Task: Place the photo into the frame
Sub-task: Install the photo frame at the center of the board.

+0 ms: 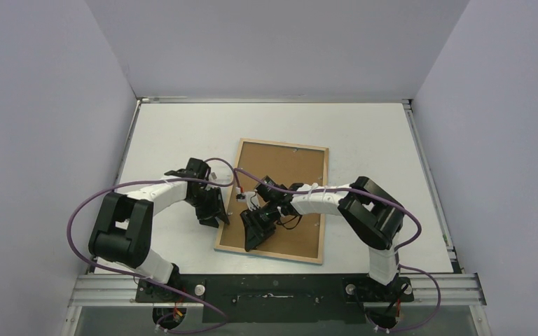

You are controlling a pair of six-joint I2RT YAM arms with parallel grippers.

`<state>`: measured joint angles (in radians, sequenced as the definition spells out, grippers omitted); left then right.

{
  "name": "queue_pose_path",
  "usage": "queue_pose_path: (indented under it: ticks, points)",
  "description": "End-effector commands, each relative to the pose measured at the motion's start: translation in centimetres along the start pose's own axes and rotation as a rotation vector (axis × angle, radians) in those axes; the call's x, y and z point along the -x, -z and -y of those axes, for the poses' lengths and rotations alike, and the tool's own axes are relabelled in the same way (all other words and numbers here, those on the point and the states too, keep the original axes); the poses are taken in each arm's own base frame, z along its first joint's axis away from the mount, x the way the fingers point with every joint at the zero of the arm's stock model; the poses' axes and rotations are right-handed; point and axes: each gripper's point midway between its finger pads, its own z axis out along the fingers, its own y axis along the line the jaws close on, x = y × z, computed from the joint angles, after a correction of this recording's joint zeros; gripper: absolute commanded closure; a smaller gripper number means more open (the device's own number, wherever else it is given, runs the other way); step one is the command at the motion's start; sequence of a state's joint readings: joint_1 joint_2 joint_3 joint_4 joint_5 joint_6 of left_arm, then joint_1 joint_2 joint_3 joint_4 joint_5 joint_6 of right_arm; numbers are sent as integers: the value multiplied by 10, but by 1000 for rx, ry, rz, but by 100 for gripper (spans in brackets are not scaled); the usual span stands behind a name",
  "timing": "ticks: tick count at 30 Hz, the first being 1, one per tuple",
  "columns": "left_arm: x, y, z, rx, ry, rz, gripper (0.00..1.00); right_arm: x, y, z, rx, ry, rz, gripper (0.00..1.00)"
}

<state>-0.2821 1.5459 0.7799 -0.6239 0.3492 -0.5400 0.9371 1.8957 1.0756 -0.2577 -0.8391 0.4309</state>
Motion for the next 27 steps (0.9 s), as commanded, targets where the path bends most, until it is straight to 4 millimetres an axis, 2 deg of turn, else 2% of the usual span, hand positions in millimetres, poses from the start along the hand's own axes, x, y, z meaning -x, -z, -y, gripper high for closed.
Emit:
queue_pose_path:
  ticks: [1,11,15,18,23,25,27]
  points:
    - [14,-3,4,5,-38,33,63,-43,-3,22,-67,-83,-147,65]
    - [16,-5,-3,47,-43,21,63,-45,8,28,-129,-86,-148,64]
    - [16,-6,-4,59,-41,13,63,-36,12,27,-149,-76,-119,63]
    - [20,-4,-2,54,-45,23,63,-20,21,21,-168,-56,-62,61]
    - [35,10,16,3,-74,65,62,20,56,15,-250,-51,111,51]
    - [46,20,26,-25,-92,104,61,39,79,13,-269,-64,219,49]
    - [59,30,34,-49,-105,150,57,53,103,23,-333,-105,322,47]
